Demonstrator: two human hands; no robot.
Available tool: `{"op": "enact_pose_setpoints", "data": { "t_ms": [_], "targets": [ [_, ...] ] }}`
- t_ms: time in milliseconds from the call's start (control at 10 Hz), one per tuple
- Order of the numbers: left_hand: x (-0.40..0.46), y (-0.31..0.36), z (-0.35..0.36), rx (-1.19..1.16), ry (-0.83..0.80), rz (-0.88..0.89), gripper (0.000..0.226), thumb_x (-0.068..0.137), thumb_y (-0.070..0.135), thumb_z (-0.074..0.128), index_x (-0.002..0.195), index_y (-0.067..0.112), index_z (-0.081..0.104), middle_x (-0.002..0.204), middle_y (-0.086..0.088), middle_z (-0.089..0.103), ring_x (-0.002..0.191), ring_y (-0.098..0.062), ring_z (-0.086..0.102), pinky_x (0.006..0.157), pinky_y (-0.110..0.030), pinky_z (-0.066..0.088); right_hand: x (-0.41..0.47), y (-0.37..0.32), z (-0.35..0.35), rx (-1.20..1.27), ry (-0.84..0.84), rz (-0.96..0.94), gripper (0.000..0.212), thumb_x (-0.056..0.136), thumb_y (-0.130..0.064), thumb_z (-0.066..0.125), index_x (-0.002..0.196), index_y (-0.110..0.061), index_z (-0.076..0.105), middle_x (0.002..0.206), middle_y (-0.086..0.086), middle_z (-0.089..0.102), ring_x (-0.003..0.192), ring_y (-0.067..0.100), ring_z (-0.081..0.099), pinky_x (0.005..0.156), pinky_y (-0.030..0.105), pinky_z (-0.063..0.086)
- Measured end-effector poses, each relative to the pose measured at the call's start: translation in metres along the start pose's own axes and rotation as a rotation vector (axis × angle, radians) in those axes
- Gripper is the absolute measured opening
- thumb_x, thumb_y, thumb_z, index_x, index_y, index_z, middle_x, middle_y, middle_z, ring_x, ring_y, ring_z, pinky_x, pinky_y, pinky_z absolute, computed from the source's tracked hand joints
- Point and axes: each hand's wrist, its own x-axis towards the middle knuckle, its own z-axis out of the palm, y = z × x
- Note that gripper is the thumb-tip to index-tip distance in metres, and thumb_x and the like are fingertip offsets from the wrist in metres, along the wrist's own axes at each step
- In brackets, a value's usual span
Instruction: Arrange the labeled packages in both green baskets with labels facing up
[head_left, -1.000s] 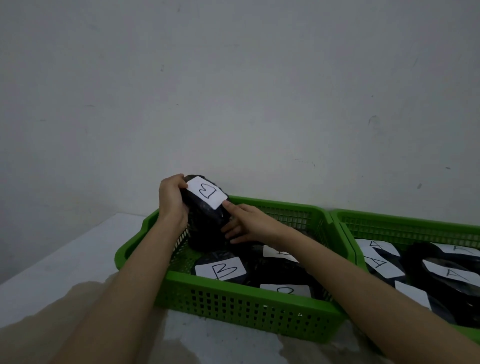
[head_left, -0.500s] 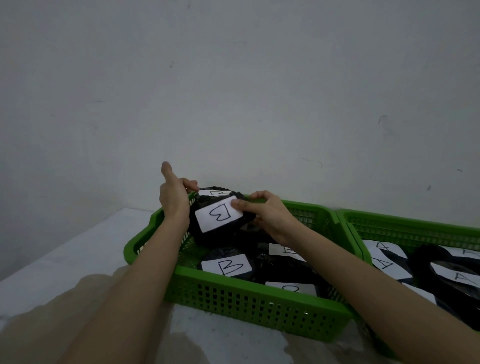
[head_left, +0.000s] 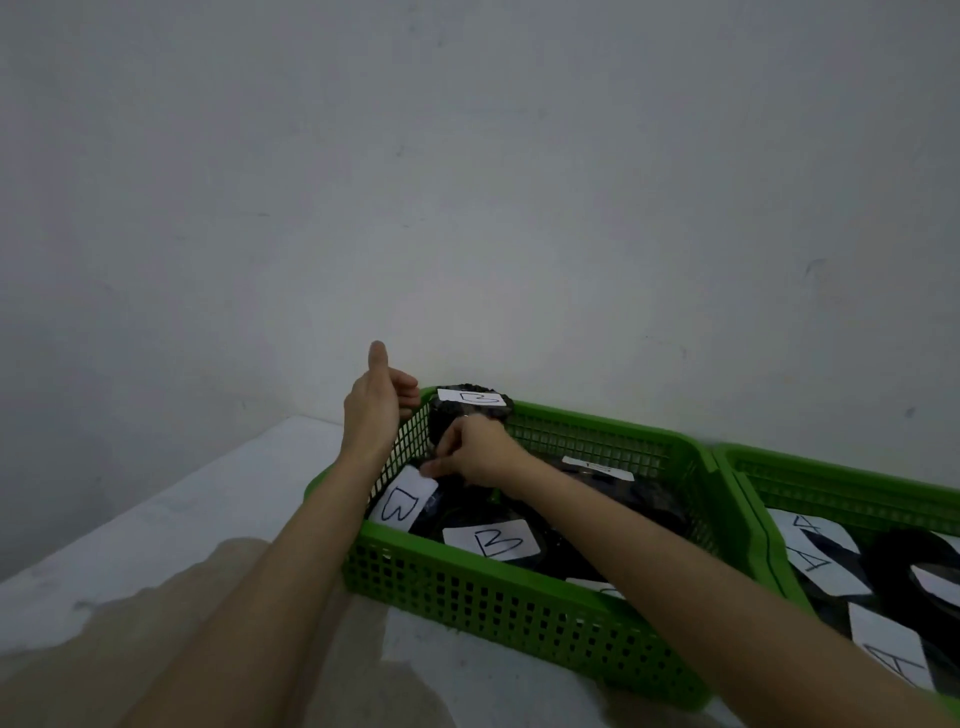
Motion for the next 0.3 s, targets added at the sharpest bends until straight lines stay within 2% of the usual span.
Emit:
{"op": "enact_pose_setpoints", "data": {
  "t_ms": [100, 200, 300],
  "targets": [
    [-0.001, -0.001, 0.002, 0.028, 0.02, 0.029, 0.06, 0.099, 0.043, 0.017, 0.063, 0.012, 0.053, 0.068, -0.005, 0.058, 0.067, -0.018, 0.055, 0.07, -0.029, 0.045, 0.003, 0.011, 0.006, -0.119, -0.096, -0.031, 0.023, 0.084, -0.016, 0.066, 0.101, -0.002, 0.066, 0.109, 0.016, 0.065, 0.102, 0.026, 0.059, 0.077, 0.025, 0.047],
    [-0.003, 0.0, 0.004, 0.084, -0.01, 0.046, 0.059, 0.099, 0.044, 0.018, 0.063, 0.014, 0.054, 0.069, -0.004, 0.058, 0.068, -0.017, 0.055, 0.081, -0.033, 0.044, -0.006, 0.006, 0.011, -0.302, -0.23, -0.094, 0.032, 0.089, -0.017, 0.059, 0.116, -0.001, 0.064, 0.125, 0.016, 0.063, 0.117, 0.028, 0.056, 0.097, 0.031, 0.044],
    [-0.003, -0.003, 0.004, 0.126, -0.028, 0.057, 0.058, 0.098, 0.045, 0.02, 0.063, 0.014, 0.054, 0.068, -0.003, 0.058, 0.065, -0.014, 0.054, 0.081, -0.032, 0.043, -0.017, -0.008, 0.007, -0.336, -0.157, -0.162, 0.033, 0.091, -0.018, 0.055, 0.121, -0.003, 0.06, 0.127, 0.016, 0.061, 0.117, 0.027, 0.056, 0.095, 0.03, 0.043]
  ]
}}
